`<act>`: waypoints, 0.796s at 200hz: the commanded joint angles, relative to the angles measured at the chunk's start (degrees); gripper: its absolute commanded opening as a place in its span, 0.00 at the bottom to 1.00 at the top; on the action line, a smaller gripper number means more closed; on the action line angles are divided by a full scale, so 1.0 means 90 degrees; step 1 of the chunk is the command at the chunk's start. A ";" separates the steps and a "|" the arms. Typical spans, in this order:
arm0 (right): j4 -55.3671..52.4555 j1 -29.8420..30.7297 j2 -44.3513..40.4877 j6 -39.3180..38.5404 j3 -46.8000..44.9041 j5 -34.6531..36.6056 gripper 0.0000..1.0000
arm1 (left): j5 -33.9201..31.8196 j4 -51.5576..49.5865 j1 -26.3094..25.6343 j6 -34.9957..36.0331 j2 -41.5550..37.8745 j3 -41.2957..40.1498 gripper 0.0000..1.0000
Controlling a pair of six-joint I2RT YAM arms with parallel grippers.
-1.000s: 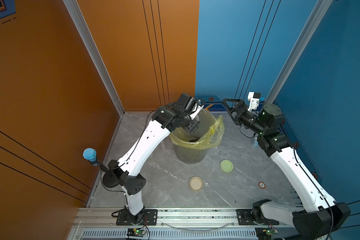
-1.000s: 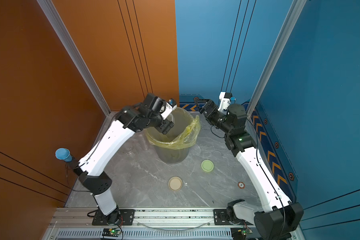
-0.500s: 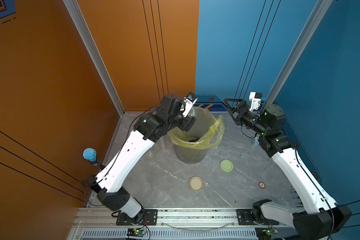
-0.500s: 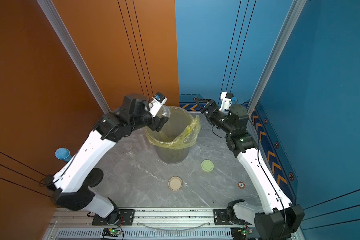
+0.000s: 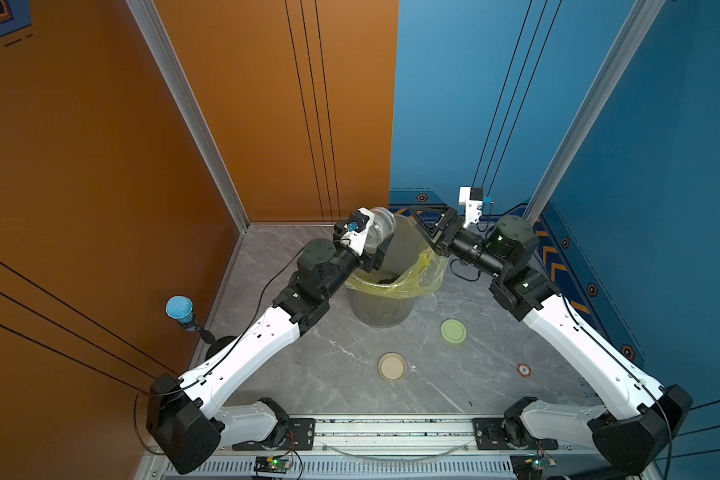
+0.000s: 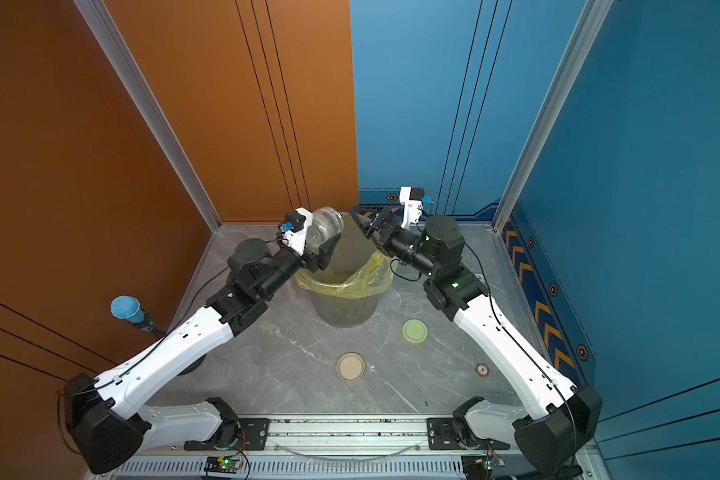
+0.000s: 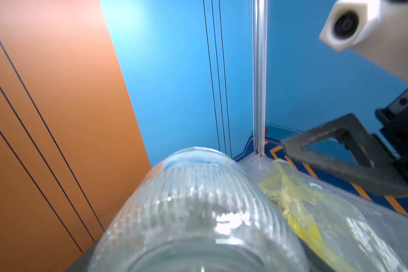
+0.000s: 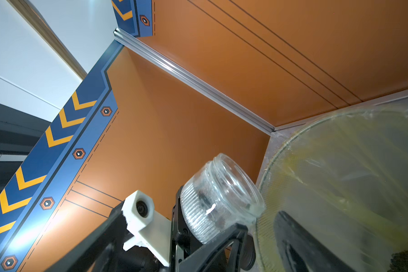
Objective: Empty moldy tea leaves from jars
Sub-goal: Place the jar at the center of the board.
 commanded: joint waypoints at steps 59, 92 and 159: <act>0.0811 0.0402 0.0876 0.0369 0.0694 -0.0143 1.00 | 0.0818 0.2862 0.0089 -0.0321 -0.0443 -0.0498 0.38; 0.1412 0.0425 0.1076 0.0715 0.0787 -0.0220 1.00 | 0.0769 0.3026 0.0136 -0.0417 -0.0433 -0.0692 0.38; 0.1477 0.0675 0.1542 0.0819 0.1247 -0.0364 1.00 | 0.1042 0.3282 0.0224 -0.0646 -0.0307 -0.0658 0.38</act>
